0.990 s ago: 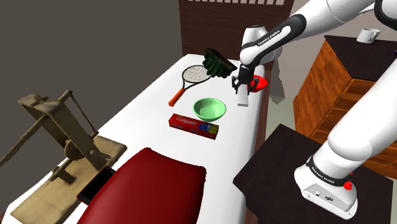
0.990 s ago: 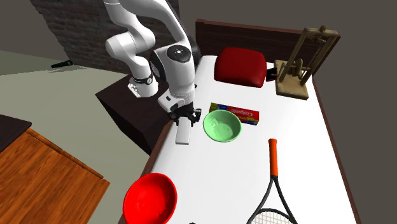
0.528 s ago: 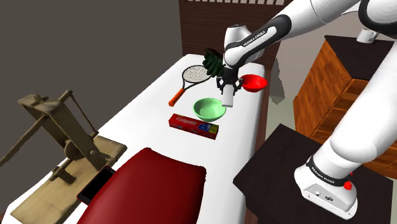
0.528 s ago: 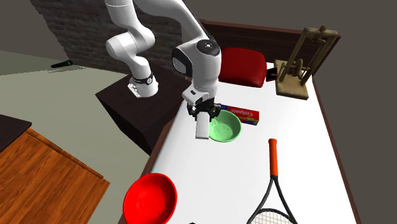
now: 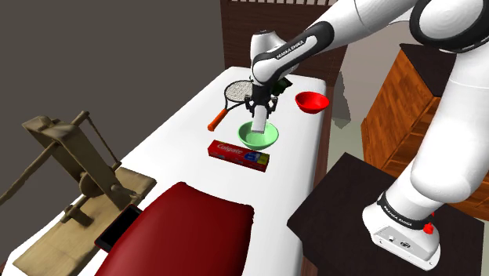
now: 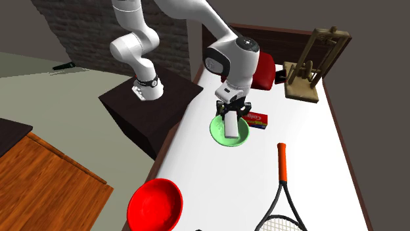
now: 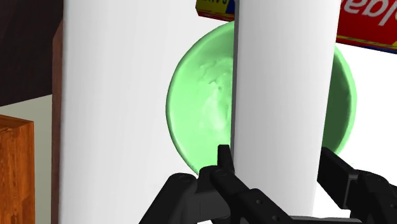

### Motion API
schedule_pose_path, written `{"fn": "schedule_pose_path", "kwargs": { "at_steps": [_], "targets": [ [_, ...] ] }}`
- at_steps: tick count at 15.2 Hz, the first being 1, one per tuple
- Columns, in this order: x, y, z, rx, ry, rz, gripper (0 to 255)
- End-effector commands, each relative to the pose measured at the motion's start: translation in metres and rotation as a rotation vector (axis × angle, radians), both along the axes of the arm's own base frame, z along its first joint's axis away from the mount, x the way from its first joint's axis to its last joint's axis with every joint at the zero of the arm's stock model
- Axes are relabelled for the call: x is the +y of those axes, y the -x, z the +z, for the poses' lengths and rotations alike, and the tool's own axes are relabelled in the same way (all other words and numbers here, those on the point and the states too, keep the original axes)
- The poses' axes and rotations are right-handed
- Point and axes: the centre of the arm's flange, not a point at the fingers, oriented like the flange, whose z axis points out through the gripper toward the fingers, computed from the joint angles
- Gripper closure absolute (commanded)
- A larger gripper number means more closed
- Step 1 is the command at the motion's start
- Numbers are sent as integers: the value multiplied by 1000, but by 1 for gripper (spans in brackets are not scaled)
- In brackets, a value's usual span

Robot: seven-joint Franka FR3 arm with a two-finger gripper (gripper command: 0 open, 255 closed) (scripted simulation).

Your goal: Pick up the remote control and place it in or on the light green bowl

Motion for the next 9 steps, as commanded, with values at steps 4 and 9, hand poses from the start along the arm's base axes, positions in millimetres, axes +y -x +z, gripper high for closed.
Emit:
{"fn": "schedule_pose_path", "kwargs": {
  "at_steps": [4,9],
  "targets": [
    [5,-3,-26,0,0,-1,255],
    [5,-3,-53,0,0,-1,255]
  ]
}}
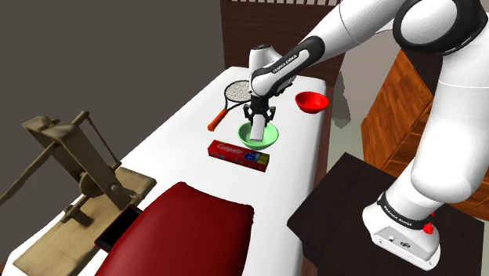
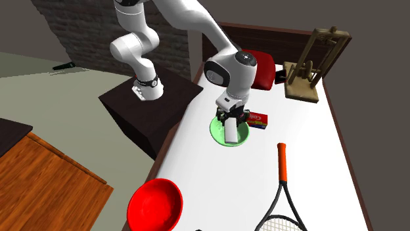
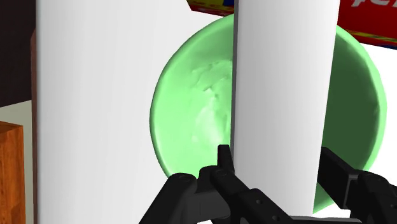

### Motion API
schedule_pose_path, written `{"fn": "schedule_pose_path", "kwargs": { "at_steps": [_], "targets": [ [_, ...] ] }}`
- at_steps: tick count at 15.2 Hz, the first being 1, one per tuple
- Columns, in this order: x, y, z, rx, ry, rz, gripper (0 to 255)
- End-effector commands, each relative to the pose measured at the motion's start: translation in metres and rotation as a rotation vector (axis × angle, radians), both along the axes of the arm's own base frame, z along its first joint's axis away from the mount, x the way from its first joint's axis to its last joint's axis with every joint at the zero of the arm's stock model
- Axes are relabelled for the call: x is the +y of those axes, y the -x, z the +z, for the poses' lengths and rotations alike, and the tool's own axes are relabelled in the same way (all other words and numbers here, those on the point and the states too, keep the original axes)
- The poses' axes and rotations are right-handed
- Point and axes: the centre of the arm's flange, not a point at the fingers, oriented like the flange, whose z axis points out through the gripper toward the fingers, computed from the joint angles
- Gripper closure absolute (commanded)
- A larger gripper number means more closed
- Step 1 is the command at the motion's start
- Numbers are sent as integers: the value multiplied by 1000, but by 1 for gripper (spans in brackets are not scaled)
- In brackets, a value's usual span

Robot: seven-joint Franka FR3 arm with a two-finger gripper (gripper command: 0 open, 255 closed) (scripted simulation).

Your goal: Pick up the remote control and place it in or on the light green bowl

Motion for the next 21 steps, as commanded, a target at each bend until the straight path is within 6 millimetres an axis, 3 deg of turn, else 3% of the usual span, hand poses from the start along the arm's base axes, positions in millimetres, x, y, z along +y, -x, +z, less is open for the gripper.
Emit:
{"fn": "schedule_pose_path", "kwargs": {
  "at_steps": [1,4,12,13,18,21],
  "targets": [
    [1,0,-12,-1,0,0,255],
    [1,0,-29,-1,0,0,255],
    [1,0,-29,-1,0,0,255],
    [1,0,-29,-1,0,0,0],
    [1,0,-29,-1,0,0,0],
    [2,-1,11,-1,0,0,0]
  ]
}}
